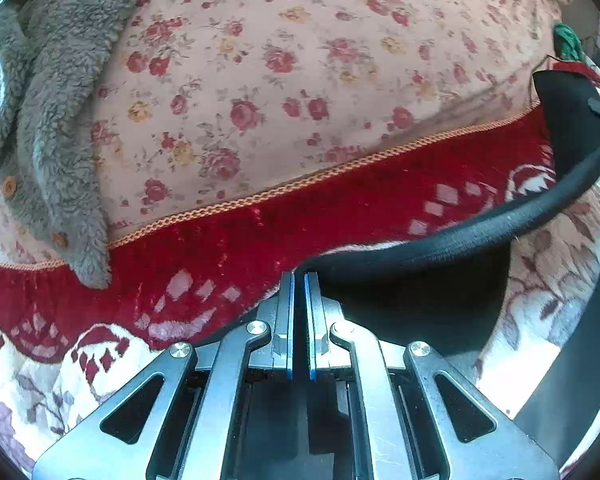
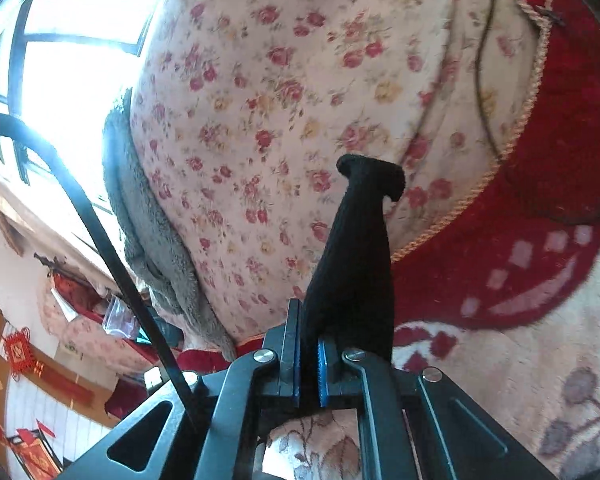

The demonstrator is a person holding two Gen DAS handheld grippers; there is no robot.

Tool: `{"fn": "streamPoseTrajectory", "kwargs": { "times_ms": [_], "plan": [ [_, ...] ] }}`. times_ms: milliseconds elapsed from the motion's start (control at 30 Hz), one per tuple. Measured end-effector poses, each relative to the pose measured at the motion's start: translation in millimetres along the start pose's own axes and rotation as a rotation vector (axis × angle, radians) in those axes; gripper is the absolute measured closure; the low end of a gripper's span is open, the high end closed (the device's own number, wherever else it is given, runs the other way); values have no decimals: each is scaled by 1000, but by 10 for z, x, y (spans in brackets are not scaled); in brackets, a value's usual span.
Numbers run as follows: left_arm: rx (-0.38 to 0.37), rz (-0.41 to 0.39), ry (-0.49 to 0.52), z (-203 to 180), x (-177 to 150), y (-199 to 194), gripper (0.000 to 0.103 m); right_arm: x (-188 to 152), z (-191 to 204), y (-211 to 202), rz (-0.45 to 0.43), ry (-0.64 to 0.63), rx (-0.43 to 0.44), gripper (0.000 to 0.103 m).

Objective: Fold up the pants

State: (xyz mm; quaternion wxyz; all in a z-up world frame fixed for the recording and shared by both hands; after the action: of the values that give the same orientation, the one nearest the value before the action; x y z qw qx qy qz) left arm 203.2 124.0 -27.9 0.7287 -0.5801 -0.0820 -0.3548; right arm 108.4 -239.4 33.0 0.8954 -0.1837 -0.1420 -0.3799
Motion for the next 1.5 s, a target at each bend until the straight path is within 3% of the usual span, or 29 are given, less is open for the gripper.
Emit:
{"fn": "streamPoseTrajectory", "kwargs": {
  "times_ms": [100,133,167,233,367,533,700,767,867,1067,1200,1333,1500],
  "plan": [
    [-77,45,-28,43,-22,3,95,-74,-102,-70,12,13,-18,98],
    [-93,54,-30,54,-37,5,86,-97,-154,-89,11,23,-21,98],
    [-102,55,-27,56,-57,-4,70,-106,-187,-91,8,32,-22,98],
    [-129,56,-3,39,-76,-34,58,-100,-279,-117,-5,55,-20,98],
    [-129,46,68,-12,-67,-72,57,-66,-346,-141,-13,63,-21,98],
    [-107,68,131,-126,-25,124,57,-69,-385,-141,-5,66,-13,98],
    [-29,75,183,-300,-44,348,59,-67,-404,-137,-6,70,-16,98],
    [31,49,194,-360,-19,336,94,-38,-381,-133,-14,69,-9,98],
    [125,-13,218,-417,39,221,98,24,-288,-137,-30,57,3,98],
    [149,-128,102,-142,201,-391,98,160,65,-323,-66,-7,38,98],
    [158,-221,89,-93,226,-885,98,166,217,-532,-90,-26,47,98],
    [157,-277,83,-172,127,-1298,98,104,295,-757,-117,-18,51,98],
    [139,-331,97,-472,-225,-1722,98,-86,319,-1137,-138,-17,43,98]
  ]
}}
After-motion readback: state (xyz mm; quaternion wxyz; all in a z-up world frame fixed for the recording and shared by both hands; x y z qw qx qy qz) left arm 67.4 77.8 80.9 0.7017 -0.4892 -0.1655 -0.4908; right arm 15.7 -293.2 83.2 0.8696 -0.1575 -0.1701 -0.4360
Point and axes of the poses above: each gripper's, at about its wrist camera, not at the fingertips, and y roughly the way its jaws point, z to its left, x to its top, the point moved 7 cm from there along y, roughly the way its jaws point, and after that the axes turned 12 degrees about x, right-handed, at the moved point
